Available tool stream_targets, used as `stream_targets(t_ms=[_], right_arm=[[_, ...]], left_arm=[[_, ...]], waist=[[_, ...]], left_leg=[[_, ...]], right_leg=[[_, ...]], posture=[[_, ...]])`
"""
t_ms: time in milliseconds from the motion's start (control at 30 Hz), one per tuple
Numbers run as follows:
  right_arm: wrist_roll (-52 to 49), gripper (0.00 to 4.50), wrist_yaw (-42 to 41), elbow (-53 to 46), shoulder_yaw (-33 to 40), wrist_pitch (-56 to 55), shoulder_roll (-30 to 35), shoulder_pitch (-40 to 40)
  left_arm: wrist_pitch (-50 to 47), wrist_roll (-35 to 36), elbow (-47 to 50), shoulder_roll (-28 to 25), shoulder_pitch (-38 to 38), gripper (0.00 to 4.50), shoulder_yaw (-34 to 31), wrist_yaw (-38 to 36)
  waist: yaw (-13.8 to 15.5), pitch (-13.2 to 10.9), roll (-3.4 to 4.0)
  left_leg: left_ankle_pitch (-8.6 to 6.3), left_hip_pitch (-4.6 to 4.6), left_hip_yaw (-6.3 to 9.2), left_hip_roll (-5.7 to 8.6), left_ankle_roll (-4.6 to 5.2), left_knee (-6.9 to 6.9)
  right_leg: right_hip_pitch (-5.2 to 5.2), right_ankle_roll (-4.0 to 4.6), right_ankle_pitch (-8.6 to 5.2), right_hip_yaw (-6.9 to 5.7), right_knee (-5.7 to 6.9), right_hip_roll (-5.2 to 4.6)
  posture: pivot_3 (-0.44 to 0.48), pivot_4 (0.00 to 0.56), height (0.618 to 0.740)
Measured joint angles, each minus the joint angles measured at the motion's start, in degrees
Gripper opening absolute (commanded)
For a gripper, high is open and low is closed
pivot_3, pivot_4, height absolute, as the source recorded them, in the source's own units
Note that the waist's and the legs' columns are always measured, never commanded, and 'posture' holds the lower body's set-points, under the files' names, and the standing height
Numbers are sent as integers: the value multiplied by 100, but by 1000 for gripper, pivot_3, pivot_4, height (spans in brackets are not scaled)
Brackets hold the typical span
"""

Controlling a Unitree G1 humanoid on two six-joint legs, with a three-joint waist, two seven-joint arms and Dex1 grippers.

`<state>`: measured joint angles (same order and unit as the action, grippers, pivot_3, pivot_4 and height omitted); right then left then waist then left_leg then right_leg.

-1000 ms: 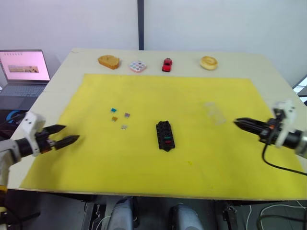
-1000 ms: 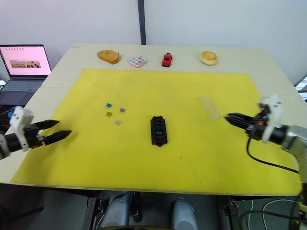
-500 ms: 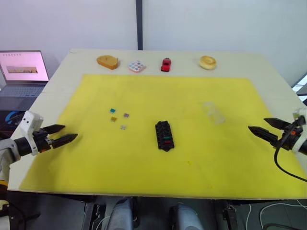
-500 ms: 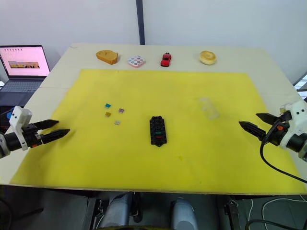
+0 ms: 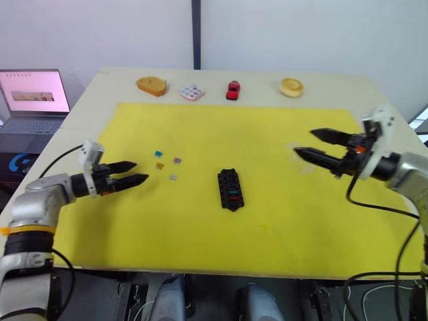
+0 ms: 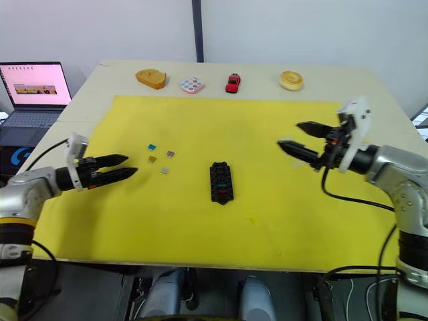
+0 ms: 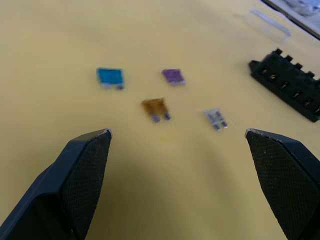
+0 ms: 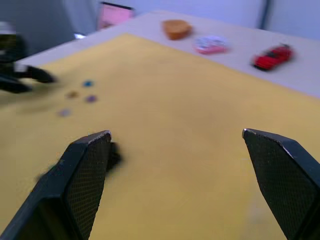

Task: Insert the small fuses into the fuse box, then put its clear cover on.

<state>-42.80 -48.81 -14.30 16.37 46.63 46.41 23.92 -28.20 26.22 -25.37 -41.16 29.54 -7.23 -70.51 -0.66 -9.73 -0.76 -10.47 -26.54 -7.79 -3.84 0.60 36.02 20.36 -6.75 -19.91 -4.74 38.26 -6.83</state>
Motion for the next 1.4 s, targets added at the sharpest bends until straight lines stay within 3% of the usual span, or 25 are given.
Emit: stream_targets(t_ms=[167, 433, 833, 1133, 1400], right_arm=[[-136, 4436, 202, -460, -515, 150, -339, 311], [-238, 4436, 535, -689, -532, 294, -419, 28], [-252, 4436, 827, -785, -407, 297, -414, -205], [-429, 4436, 975, -811, -365, 309, -428, -135], [-572, 4500, 1235, -988, -255, 309, -501, -329]], left_arm=[[27, -199, -354, 359, 414, 4500, 362, -46], [282, -578, -748, 469, 705, 4500, 630, -169], [-174, -506, -630, 507, 685, 4500, 547, -216], [-420, -617, -1328, 823, 1168, 4500, 579, -228], [-514, -605, -1792, 1086, 1357, 778, 399, -38]], waist=[[17, 0, 0], [94, 2, 1], [115, 3, 2], [180, 19, 21], [287, 19, 20]], left_leg=[[1, -2, 1, 1, -1, 5], [-1, 6, 5, 1, 3, 12], [-3, 6, 5, 1, 5, 12], [-16, 13, 13, 5, 27, 19], [-13, 6, 9, 8, 22, 23]], right_leg=[[2, 0, 0, 0, 5, 1], [4, 0, 0, -2, 5, 0], [0, 0, 0, -1, 5, 0], [-6, 0, 0, -5, 3, 0], [-5, -3, 1, -4, -6, -3]], posture=[[0, 150, 740], [0, 150, 740], [0, 150, 740], [0, 150, 740], [0, 150, 740]])
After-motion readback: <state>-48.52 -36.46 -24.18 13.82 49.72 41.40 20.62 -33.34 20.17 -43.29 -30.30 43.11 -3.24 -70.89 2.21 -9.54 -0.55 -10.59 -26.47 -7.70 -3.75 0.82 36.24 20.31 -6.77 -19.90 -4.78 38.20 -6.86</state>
